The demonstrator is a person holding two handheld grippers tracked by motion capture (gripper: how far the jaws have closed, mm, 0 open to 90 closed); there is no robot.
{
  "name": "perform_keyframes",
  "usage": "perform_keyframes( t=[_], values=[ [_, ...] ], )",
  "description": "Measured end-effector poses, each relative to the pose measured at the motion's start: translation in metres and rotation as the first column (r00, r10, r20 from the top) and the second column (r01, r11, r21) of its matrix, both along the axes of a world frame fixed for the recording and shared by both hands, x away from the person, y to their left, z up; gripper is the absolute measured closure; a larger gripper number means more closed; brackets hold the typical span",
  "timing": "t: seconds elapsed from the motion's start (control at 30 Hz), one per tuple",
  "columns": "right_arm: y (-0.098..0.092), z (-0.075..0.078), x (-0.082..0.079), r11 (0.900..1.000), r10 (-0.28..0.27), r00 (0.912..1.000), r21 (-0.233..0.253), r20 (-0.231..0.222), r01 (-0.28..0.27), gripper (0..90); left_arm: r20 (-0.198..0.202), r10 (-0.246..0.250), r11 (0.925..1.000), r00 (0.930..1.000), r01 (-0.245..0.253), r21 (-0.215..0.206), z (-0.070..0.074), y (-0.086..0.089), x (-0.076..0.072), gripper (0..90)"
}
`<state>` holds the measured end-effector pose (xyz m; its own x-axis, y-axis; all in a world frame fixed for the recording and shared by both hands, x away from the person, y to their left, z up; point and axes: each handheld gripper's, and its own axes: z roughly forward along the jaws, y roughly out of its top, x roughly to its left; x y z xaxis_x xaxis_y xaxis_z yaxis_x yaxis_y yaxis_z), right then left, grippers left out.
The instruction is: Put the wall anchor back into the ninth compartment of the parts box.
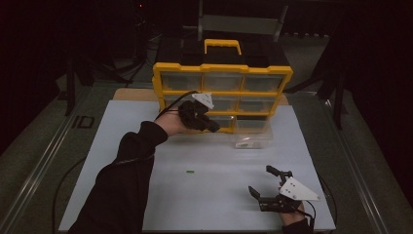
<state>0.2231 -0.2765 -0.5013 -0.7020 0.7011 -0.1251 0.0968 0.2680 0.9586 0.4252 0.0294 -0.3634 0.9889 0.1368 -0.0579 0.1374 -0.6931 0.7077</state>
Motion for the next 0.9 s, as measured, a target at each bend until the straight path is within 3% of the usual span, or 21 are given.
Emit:
perform_keyframes(
  t=[0.43,0.7,0.9],
  values=[
    [0.0,0.0,0.0,1.0,0.002,1.0,0.006,-0.004,-0.002,8.6,0.022,-0.036,0.998,0.9991,0.037,-0.05,0.021,-0.04,0.011,85.6],
    [-0.001,0.0,0.0,1.0,0.004,1.0,0.014,-0.005,-0.004,8.6,0.039,-0.056,0.9948,0.9977,0.059,-0.083,0.025,-0.064,0.012,85.6],
    [-0.001,0.0,0.0,1.0,0.006,1.0,0.016,-0.006,-0.006,8.6,0.044,-0.044,0.9938,0.9981,0.048,-0.1,0.024,-0.075,0.016,85.6]
  ],
)
